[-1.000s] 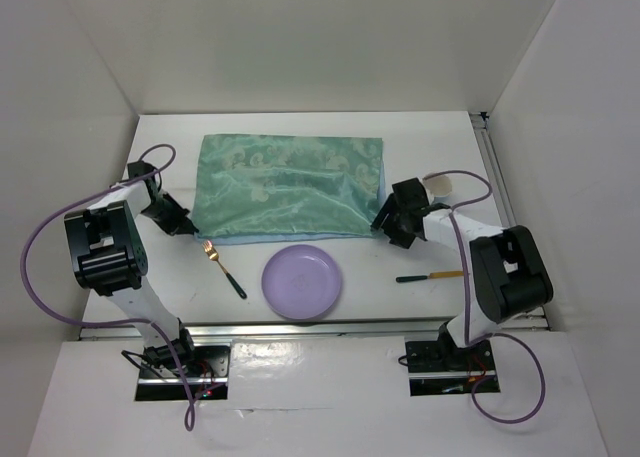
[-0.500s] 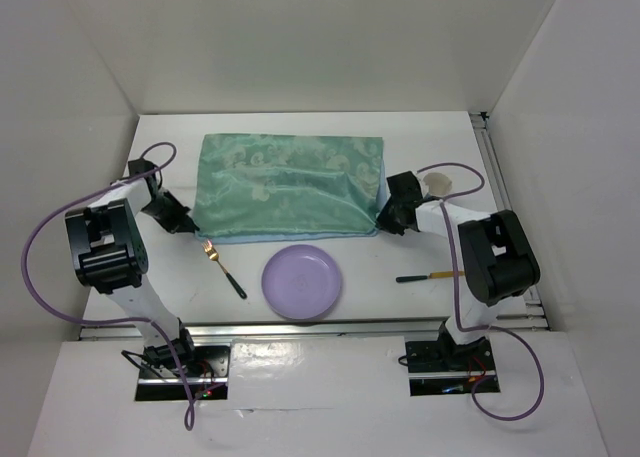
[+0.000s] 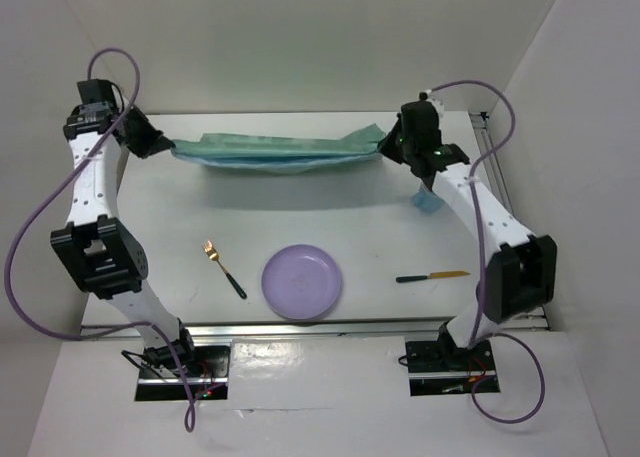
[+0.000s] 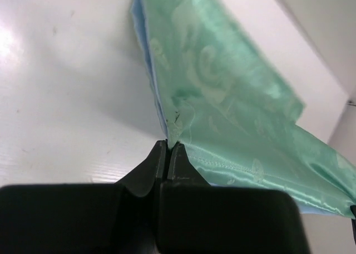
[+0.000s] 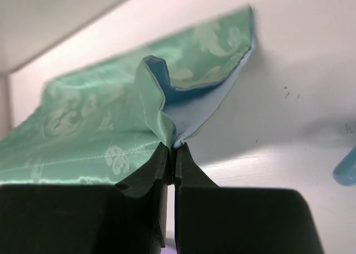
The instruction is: Set the dinner table for one person
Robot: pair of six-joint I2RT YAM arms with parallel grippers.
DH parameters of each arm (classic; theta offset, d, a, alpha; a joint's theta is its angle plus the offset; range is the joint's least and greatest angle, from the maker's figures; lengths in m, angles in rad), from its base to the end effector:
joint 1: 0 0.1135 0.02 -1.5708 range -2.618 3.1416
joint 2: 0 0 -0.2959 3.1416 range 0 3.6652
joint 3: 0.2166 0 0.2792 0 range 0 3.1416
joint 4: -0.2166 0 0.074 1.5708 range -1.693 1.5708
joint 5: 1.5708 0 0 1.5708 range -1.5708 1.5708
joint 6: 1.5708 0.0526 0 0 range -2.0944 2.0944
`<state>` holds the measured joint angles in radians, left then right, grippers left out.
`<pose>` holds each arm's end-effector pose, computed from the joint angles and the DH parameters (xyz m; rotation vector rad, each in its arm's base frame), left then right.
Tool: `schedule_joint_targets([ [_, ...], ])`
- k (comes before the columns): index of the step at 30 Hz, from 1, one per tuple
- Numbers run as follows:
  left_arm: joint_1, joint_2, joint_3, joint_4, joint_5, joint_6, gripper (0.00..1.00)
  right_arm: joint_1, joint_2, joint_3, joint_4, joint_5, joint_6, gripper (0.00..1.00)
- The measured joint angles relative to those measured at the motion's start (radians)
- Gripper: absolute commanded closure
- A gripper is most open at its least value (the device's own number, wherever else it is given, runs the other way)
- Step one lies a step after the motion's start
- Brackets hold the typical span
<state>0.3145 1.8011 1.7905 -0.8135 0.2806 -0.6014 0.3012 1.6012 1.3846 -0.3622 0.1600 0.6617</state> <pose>0.4281 0.1239 0.3673 -0.9424 2.2124 -0.4701 0.3975 0.1147 0.3404 0.4805 2.1128 0.3886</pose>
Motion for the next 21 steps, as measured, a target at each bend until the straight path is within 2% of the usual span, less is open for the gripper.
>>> schedule_joint_targets([
  [2,0.008,-0.05,0.047,-0.003,0.028,-0.002,1.0,-0.001,-0.082,0.019,-0.029,-0.005,-0.024,1.0],
  [8,0.042,-0.291,0.045,-0.051,0.136,-0.009,1.0,-0.024,-0.357,0.024,-0.141,-0.038,-0.08,1.0],
  [12,0.055,-0.348,0.024,-0.097,0.198,-0.006,1.0,-0.047,-0.483,-0.043,-0.209,-0.076,-0.099,1.0],
  [17,0.056,-0.256,0.031,-0.2,0.228,0.002,1.0,-0.069,-0.484,-0.089,-0.334,-0.148,-0.103,1.0],
  [21,0.063,-0.195,0.137,-0.285,0.229,0.014,1.0,-0.075,-0.39,0.161,-0.477,-0.176,-0.113,1.0],
])
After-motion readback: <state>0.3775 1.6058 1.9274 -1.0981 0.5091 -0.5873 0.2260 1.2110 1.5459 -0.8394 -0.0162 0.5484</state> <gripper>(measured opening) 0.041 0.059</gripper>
